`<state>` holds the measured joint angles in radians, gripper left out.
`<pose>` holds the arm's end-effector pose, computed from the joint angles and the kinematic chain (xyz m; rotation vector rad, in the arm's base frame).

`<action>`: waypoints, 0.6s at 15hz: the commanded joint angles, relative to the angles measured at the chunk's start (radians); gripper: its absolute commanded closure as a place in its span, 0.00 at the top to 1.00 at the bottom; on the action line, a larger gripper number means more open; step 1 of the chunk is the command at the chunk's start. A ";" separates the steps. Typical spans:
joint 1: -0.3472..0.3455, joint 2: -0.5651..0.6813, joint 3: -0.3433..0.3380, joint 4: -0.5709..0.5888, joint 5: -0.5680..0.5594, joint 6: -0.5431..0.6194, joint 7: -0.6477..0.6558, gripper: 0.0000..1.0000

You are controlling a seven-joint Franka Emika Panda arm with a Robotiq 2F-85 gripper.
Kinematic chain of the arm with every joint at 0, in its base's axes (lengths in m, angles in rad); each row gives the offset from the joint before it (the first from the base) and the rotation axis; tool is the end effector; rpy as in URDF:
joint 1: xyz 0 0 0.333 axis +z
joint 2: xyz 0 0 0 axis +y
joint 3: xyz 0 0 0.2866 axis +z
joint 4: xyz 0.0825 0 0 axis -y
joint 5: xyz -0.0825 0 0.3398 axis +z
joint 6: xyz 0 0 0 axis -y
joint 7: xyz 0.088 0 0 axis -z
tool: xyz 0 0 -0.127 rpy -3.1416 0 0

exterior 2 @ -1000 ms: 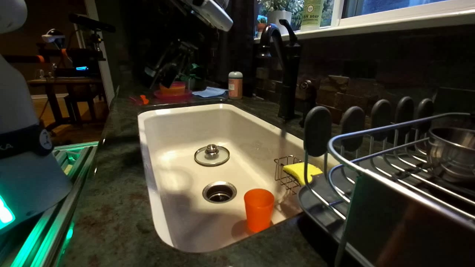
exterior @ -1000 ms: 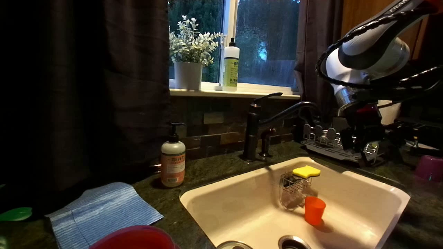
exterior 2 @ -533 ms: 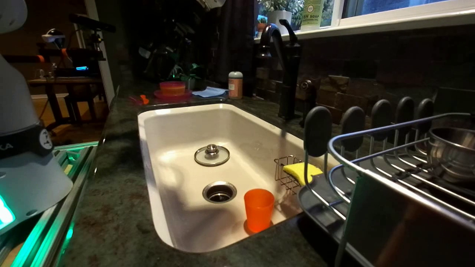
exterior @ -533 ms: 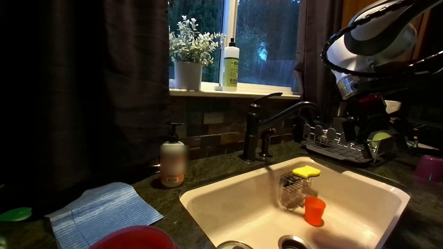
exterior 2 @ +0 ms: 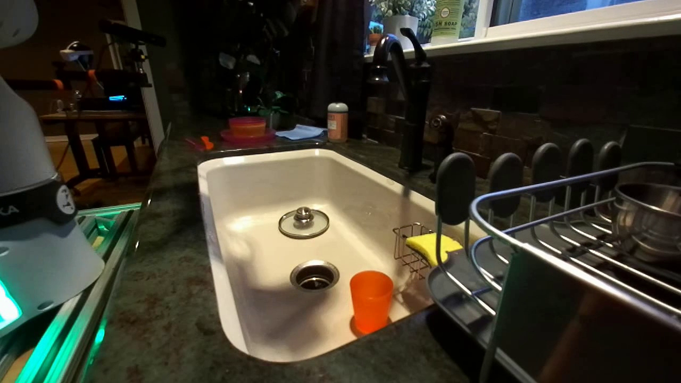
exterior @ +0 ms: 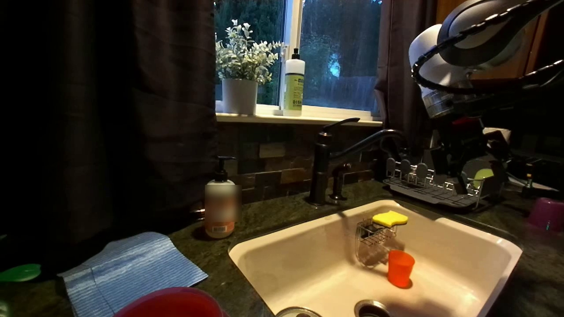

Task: Put the cup inside the sink then pour water inside

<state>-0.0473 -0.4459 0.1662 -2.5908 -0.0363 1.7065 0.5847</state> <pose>0.3055 0.0292 0.3582 2.7585 -0.6822 -0.5536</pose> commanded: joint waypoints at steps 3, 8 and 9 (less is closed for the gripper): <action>0.045 -0.127 0.062 0.053 -0.162 -0.056 -0.007 1.00; 0.030 -0.164 0.047 0.156 -0.311 -0.044 -0.076 1.00; 0.027 -0.160 0.040 0.177 -0.333 -0.035 -0.093 1.00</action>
<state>-0.0095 -0.6016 0.2255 -2.4660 -0.3028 1.6661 0.5482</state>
